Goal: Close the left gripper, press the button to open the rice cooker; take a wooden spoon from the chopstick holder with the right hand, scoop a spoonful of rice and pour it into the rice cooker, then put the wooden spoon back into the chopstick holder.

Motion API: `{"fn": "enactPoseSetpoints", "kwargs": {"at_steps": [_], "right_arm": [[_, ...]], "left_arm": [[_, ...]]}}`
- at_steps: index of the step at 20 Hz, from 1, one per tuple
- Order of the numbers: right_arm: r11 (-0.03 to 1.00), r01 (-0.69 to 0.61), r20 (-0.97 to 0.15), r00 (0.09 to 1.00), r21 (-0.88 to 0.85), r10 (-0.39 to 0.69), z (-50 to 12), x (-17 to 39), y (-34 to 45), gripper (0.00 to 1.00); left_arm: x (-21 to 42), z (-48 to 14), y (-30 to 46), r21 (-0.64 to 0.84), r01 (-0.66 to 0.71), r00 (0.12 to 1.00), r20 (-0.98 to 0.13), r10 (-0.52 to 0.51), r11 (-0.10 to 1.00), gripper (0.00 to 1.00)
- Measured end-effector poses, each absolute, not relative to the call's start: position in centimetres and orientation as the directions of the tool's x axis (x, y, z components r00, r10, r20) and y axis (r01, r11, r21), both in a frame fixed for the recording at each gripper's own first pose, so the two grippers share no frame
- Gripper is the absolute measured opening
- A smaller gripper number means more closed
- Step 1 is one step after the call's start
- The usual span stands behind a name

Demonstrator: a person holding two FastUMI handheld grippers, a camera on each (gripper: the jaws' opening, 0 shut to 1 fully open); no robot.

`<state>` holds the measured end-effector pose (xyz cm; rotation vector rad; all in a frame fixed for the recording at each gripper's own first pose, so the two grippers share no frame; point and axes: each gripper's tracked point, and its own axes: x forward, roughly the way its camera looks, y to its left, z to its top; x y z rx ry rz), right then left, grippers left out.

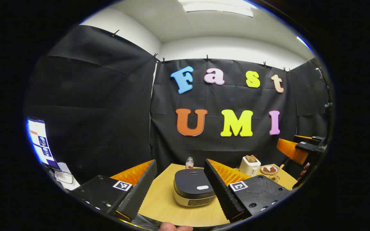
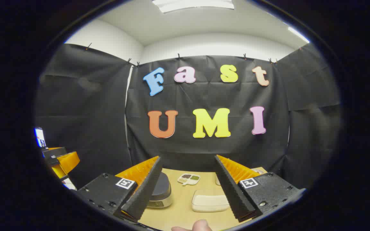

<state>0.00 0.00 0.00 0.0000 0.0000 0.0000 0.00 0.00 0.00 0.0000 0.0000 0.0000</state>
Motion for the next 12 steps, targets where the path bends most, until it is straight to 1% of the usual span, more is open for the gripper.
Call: {"fn": "enactPoseSetpoints", "kwargs": {"at_steps": [9,10,12], "right_arm": [[1.0,0.009,-0.001,1.0,-0.004,-0.009,0.15,0.53,-0.24,0.99],[1.0,0.01,0.001,1.0,-0.006,-0.01,0.28,0.63,-0.3,1.0],[1.0,0.016,0.006,1.0,-0.012,-0.016,0.46,0.65,-0.6,0.99]], "left_arm": [[0.57,-0.25,-0.37,-0.011,0.015,1.0,-0.008,-0.016,1.0,0.94],[0.7,-0.15,-0.36,-0.012,0.014,1.0,-0.006,-0.014,1.0,0.95],[0.9,-0.13,-0.6,-0.014,0.016,1.0,-0.005,-0.016,1.0,0.95]]}}
